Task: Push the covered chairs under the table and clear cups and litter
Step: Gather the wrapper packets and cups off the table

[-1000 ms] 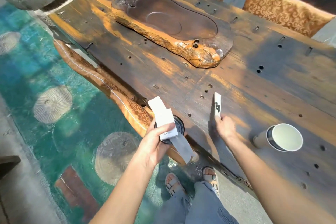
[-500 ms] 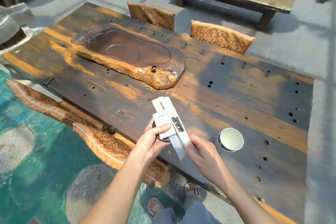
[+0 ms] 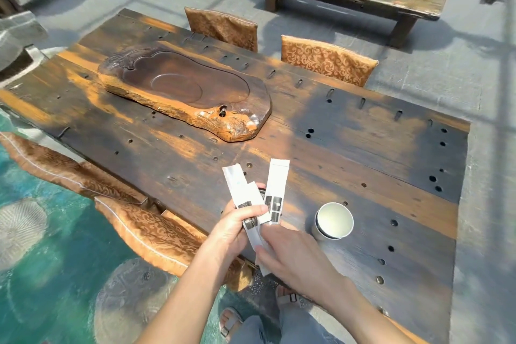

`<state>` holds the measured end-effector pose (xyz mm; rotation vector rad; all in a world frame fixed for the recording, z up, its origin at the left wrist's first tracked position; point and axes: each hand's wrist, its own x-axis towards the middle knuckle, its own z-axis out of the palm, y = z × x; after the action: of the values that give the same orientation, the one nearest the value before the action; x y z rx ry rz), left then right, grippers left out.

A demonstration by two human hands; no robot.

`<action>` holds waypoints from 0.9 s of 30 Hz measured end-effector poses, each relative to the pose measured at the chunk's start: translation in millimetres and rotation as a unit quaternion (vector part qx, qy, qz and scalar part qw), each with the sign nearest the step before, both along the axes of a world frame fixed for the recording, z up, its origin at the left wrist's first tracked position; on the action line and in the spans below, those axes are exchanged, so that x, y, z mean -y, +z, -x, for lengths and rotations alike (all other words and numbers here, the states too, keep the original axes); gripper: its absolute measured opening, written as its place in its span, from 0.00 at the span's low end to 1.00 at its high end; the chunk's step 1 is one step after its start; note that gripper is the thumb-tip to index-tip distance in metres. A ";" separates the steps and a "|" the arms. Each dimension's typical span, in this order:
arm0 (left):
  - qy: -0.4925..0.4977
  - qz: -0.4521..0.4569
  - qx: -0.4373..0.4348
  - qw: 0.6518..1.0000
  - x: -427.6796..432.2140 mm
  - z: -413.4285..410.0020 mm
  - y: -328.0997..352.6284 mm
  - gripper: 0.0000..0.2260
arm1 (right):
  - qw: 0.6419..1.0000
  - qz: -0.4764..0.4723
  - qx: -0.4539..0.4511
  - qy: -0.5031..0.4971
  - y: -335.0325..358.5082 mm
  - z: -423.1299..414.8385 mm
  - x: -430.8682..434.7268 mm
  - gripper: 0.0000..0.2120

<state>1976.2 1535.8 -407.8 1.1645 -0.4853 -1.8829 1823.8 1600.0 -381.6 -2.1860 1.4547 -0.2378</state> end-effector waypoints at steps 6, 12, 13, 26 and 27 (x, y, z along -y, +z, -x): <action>0.030 -0.021 -0.027 0.999 -9.5 17.3 -14.0 0.26 | 0.975 0.065 0.102 -0.187 -21.6 63.5 0.4 0.08; 0.027 -0.044 -0.020 0.998 -12.7 41.5 -26.1 0.24 | 0.963 -0.099 -0.092 -0.233 -67.6 120.4 37.1 0.52; 0.025 -0.045 -0.017 0.999 -12.6 46.2 -26.2 0.25 | 0.963 -0.126 -0.101 -0.215 -75.4 122.9 44.4 0.54; -0.009 -0.007 -0.056 0.998 -40.2 96.7 -2.3 0.21 | 0.955 -0.100 -0.046 -0.275 -86.0 174.8 9.3 0.36; -0.017 -0.004 -0.050 0.999 -43.2 100.5 -1.8 0.20 | 0.951 -0.093 -0.038 -0.291 -80.2 181.6 3.2 0.37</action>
<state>1875.7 1579.0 -409.6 1.0681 -0.4464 -1.9635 1642.3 1596.9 -461.8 -1.5892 2.0508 -0.2043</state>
